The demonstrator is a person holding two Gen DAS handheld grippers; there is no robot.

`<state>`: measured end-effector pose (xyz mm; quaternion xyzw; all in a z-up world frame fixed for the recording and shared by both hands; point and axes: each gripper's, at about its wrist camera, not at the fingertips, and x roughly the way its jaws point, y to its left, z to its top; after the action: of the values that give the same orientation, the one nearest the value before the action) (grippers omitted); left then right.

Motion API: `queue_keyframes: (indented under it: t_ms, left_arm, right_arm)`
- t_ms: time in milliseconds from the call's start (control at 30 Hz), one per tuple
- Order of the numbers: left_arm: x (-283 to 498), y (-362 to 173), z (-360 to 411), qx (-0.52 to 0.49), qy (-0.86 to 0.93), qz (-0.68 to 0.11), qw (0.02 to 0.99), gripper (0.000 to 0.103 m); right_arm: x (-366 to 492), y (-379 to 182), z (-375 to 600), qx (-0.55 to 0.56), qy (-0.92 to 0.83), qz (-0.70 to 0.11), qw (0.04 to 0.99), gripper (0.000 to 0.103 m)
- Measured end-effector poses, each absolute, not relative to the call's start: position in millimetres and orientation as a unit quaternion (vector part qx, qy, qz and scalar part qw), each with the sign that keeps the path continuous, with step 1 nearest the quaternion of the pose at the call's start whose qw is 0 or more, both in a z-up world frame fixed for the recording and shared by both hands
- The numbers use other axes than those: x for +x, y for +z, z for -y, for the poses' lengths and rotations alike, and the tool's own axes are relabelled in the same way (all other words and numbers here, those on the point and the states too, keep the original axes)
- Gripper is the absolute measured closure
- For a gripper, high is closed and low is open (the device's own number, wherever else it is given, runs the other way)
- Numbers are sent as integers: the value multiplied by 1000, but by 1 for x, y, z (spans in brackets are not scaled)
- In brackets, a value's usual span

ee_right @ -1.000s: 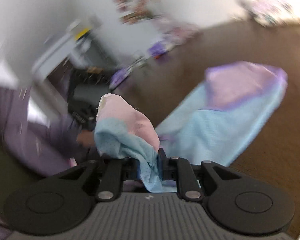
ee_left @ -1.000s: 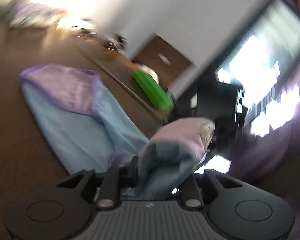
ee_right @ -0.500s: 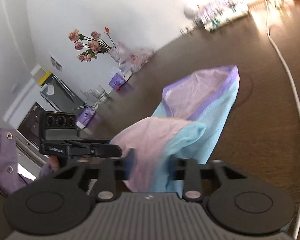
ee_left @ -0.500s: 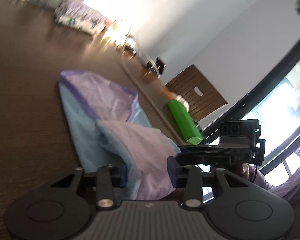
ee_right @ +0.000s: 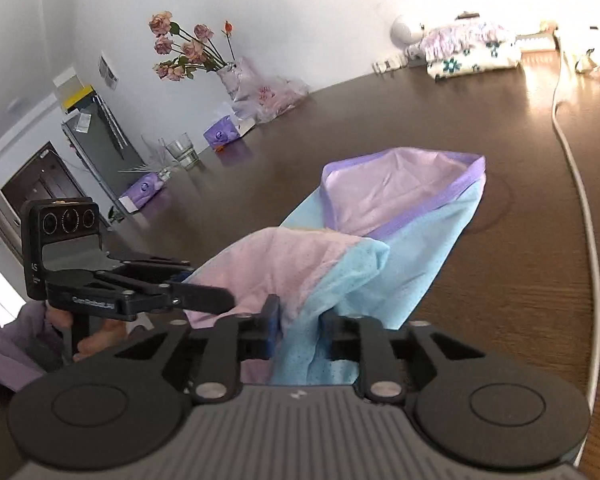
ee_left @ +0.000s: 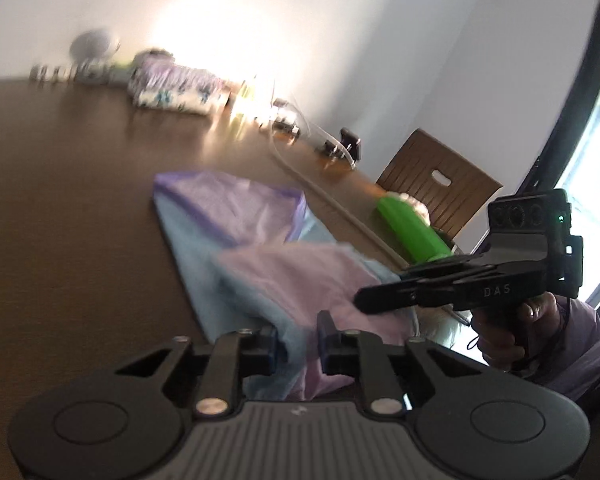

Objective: Fold clothes

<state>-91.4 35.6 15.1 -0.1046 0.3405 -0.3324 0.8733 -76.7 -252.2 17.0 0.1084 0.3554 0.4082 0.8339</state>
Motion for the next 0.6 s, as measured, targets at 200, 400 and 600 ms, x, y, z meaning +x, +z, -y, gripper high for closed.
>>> queue_keyframes:
  t_ms: [200, 400, 600]
  left_arm:
    - [-94, 39, -53, -64, -329, -296, 894, 42]
    - [-85, 60, -33, -23, -350, -244, 904, 41]
    - [-83, 27, 2, 78, -351, -265, 895, 58]
  right_arm:
    - [-94, 33, 269, 49, 321, -298, 898, 45]
    - [-103, 41, 230, -1, 336, -246, 909, 80]
    - [-113, 20, 198, -87, 308, -258, 911, 81]
